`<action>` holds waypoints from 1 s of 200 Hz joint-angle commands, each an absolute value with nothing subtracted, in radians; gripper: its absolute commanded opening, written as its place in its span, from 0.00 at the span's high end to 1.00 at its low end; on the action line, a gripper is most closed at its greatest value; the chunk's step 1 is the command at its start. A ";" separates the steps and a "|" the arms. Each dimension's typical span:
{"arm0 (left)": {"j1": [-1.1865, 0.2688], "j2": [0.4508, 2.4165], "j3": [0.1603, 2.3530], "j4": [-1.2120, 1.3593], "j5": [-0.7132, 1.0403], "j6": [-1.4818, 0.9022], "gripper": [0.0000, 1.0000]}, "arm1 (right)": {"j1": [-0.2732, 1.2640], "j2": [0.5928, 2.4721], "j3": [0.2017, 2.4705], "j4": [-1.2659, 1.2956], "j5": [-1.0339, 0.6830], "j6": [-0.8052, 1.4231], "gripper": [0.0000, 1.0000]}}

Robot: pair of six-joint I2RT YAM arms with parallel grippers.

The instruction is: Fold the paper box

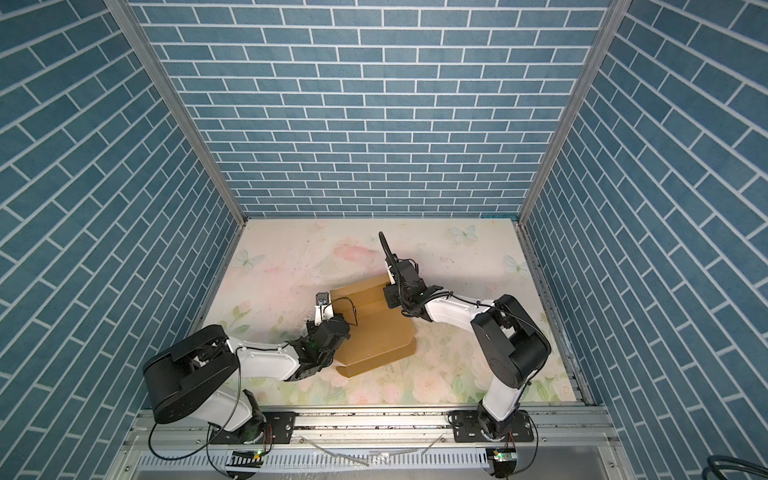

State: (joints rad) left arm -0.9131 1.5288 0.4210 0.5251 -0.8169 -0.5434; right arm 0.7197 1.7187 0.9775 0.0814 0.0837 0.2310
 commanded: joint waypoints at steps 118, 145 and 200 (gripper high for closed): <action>-0.920 1.527 0.446 0.350 -0.746 -0.571 1.00 | 0.733 1.796 1.066 -0.065 0.220 0.305 0.76; -0.920 1.522 0.447 0.348 -0.744 -0.575 1.00 | 0.734 1.805 1.064 -0.055 0.229 0.323 0.75; -0.920 1.503 0.440 0.336 -0.752 -0.574 1.00 | 0.734 1.809 1.068 -0.066 0.247 0.337 0.80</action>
